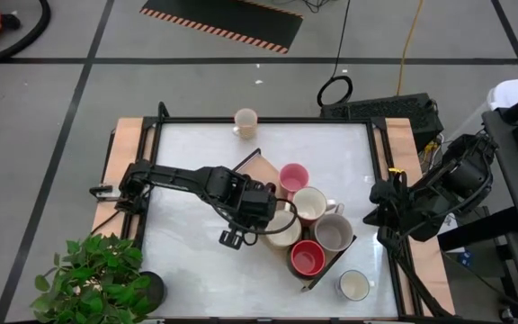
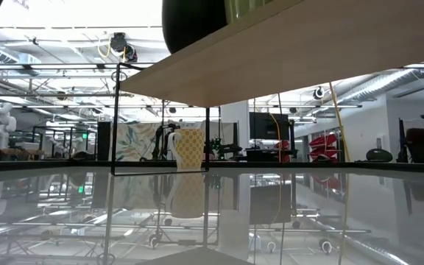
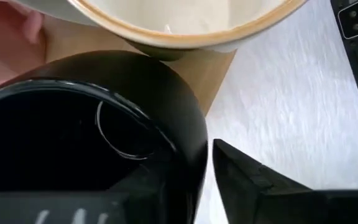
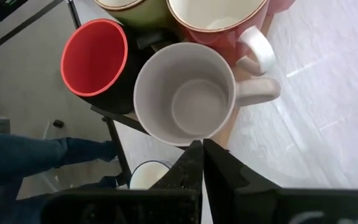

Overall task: Place coffee mugs
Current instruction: Put the black mug on the shelf

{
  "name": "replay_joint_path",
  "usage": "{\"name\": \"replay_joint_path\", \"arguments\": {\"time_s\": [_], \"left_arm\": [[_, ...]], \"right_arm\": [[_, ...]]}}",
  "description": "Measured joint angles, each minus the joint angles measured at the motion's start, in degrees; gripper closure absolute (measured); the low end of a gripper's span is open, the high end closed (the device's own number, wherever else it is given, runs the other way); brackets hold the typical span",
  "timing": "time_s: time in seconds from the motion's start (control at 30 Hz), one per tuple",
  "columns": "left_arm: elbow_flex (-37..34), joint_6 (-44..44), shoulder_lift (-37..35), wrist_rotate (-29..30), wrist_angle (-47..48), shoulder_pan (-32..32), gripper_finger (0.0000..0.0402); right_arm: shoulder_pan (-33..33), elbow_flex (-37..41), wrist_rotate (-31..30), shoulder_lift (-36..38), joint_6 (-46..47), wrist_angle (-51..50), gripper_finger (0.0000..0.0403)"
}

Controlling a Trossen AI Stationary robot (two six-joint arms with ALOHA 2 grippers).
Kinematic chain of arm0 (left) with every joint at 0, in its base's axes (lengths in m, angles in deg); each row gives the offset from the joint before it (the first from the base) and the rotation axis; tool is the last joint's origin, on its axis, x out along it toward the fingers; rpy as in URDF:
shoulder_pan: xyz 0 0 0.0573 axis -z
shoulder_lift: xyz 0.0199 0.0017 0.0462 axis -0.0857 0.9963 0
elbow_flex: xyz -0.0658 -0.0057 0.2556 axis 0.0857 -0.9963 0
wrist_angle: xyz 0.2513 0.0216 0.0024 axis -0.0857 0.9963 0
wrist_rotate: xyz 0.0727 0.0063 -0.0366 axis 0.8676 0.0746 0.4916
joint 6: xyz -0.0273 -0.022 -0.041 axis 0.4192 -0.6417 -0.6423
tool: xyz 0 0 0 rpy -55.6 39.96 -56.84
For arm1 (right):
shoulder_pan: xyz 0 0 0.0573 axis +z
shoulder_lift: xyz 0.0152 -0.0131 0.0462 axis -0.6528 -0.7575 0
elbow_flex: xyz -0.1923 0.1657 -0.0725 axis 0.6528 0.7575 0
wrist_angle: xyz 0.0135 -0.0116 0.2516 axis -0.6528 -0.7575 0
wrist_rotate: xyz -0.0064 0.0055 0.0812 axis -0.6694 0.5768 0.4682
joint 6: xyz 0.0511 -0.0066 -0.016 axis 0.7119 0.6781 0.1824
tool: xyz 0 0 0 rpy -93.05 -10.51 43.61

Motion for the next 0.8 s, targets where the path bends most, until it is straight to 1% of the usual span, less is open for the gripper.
{"name": "replay_joint_path", "arguments": {"time_s": [0.27, 0.43, 0.57, 0.67, 0.8], "left_arm": [[0.00, -1.39, -0.18, 0.00, -2.90, 0.00, 0.0236], [0.00, -3.95, -0.82, -0.04, -2.74, 0.00, 0.0188], [0.00, -5.78, -2.65, -0.02, -3.02, 0.00, 0.0151], [0.00, -7.12, -4.57, 0.25, -3.11, 0.00, 0.0136], [0.00, -9.25, -8.28, 0.53, -3.43, -0.09, 0.0133]], "right_arm": [[0.00, 0.00, 0.02, 0.19, 0.00, -0.05, 0.0403], [0.00, 0.00, 0.02, 0.53, -0.02, -0.03, 0.0403], [0.00, 0.00, -0.02, 1.00, -0.04, -0.25, 0.0403], [0.01, 0.00, -0.03, 1.23, -0.24, -0.82, 0.0403], [0.02, 0.00, -0.04, 1.47, -0.69, -1.43, 0.0403]]}}
